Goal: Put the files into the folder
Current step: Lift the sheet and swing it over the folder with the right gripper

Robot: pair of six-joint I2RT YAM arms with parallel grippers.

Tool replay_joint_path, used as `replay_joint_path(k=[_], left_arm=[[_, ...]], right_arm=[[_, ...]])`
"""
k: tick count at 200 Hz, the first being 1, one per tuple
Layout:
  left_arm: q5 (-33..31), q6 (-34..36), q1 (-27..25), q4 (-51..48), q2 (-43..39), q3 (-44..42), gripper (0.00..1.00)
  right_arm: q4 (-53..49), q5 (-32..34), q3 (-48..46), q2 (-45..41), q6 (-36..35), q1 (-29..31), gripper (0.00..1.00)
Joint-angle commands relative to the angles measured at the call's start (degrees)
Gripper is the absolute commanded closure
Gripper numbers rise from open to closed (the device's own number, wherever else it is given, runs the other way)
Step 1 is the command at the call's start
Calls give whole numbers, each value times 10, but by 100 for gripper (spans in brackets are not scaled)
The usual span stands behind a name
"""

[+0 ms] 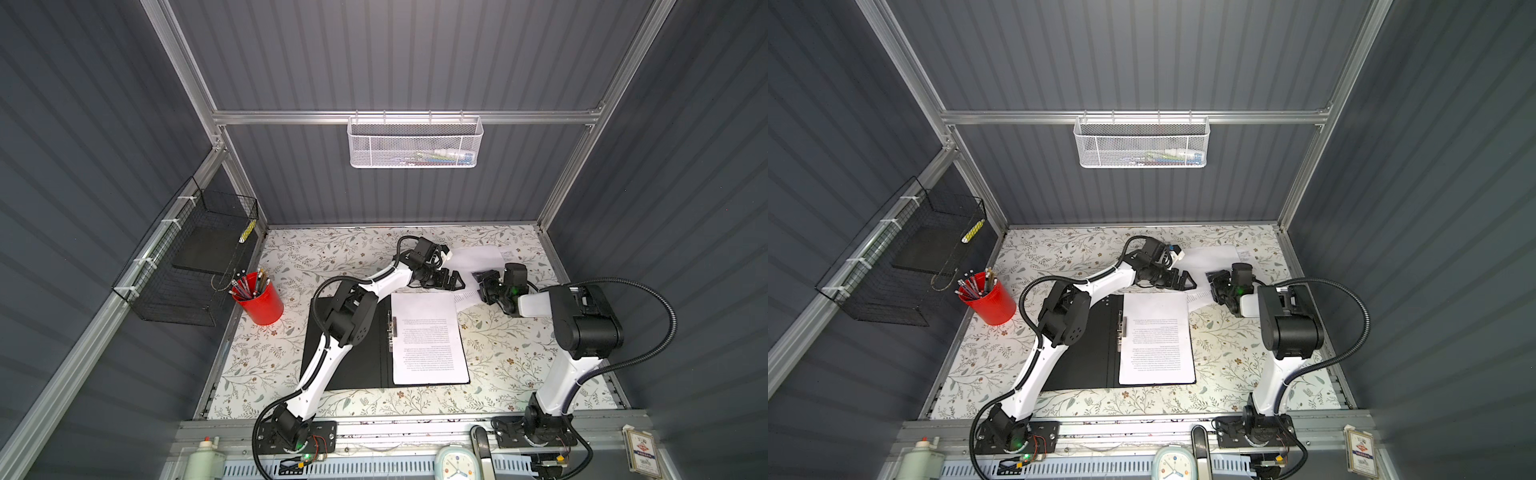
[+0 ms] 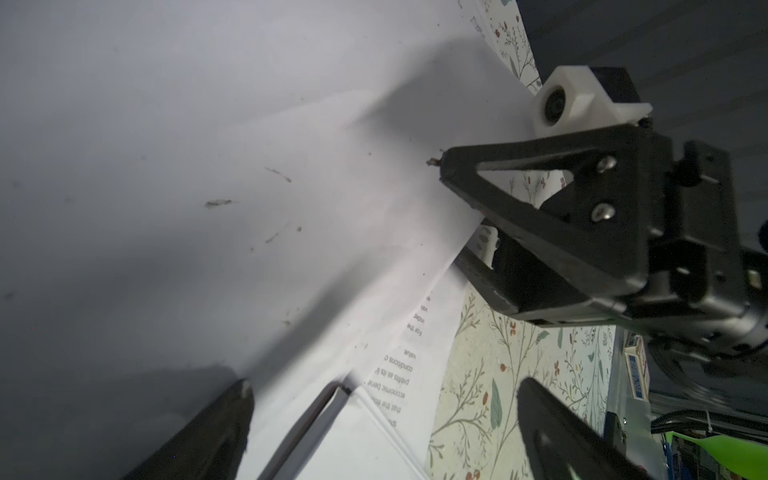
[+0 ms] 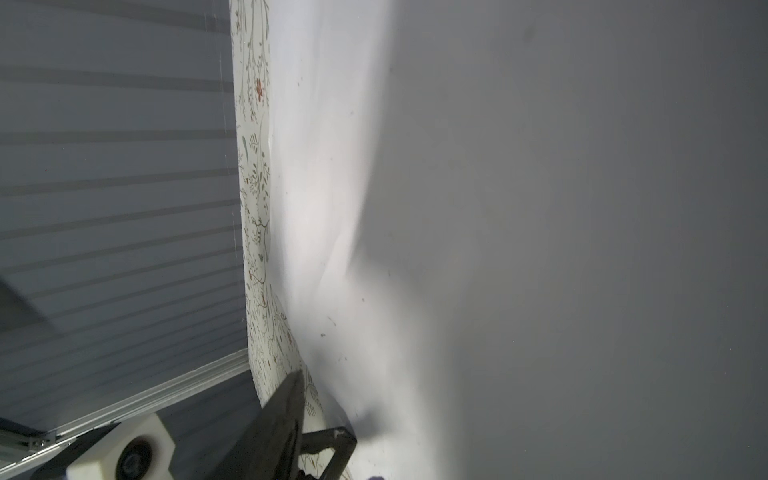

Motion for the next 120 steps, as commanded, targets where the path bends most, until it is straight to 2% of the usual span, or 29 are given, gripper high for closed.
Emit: replay_joint_path(k=[1,24,73,110,120], left_arm=[[9,-10,0,-36,19,-17,0],[12,-13,2,-33,20,-19,1],[18,-19,3,-28,20,-18,0],[32,-24,14,-23,18,3,0],[36,-36,26,-5,13,9,0]], right_arm=[[29,59,-15,-11,43,9,52],[53,71,-22,-6,59,14,61],[90,84,-25,10,88,34,73],[87,91,-8,5,54,36,100],[85,87,2,4,37,35,100]])
